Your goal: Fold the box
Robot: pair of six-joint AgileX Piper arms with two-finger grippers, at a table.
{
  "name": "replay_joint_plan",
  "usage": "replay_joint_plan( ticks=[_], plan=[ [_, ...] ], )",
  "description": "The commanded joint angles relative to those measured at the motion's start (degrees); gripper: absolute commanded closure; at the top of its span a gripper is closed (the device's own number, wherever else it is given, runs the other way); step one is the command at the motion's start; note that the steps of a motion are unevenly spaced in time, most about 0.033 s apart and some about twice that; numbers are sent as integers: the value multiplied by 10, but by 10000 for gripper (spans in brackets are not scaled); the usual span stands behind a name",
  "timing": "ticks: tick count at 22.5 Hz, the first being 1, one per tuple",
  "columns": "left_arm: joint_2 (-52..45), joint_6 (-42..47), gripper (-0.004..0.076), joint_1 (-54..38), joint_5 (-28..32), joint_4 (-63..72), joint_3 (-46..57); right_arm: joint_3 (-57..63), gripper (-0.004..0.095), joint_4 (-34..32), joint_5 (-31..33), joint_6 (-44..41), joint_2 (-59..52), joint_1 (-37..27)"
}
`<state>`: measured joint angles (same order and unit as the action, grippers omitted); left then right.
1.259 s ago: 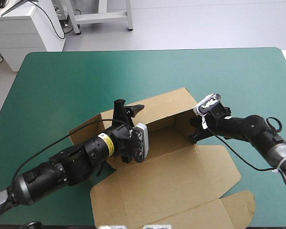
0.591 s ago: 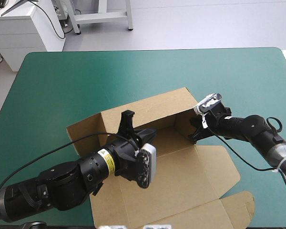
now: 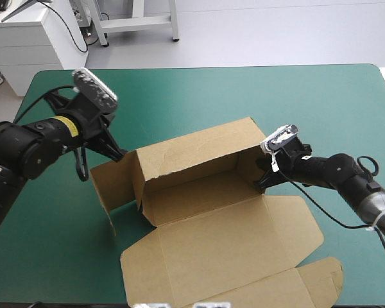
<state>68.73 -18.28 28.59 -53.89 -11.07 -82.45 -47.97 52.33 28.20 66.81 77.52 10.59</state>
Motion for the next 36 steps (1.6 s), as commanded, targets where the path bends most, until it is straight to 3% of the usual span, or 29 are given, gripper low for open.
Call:
replay_joint_plan(
  ticks=[1,4,5,7,9,11,15,20,25,28,36],
  plan=[
    [-19,6,708,-85,-10,70,-20,-36,927,-63,19,-70,-19,2],
    [-19,19,709,-181,-30,73,-20,-106,927,-245,83,-253,-40,2],
    [-19,23,709,-194,-36,73,-20,-121,927,-274,101,-293,-44,2],
    [-19,23,709,-221,-63,67,-20,-191,927,-385,210,-436,-50,2],
    [-19,23,718,-225,-79,63,-20,-235,927,-413,308,-487,-48,2],
    [-18,23,718,-225,-82,63,-20,-249,927,-413,356,-489,-48,2],
    [-18,35,719,-225,-95,63,-20,-249,928,-444,361,-519,-10,2],
    [-18,37,724,-225,-115,63,-20,-261,927,-445,335,-529,90,2],
    [-18,37,731,-225,-114,64,-20,-348,910,-445,326,-533,170,2],
    [-18,37,731,-225,-116,65,-20,-398,827,-443,331,-532,203,2],
    [-18,36,732,-225,-116,69,-20,-507,486,-441,346,-538,250,2]
  ],
)
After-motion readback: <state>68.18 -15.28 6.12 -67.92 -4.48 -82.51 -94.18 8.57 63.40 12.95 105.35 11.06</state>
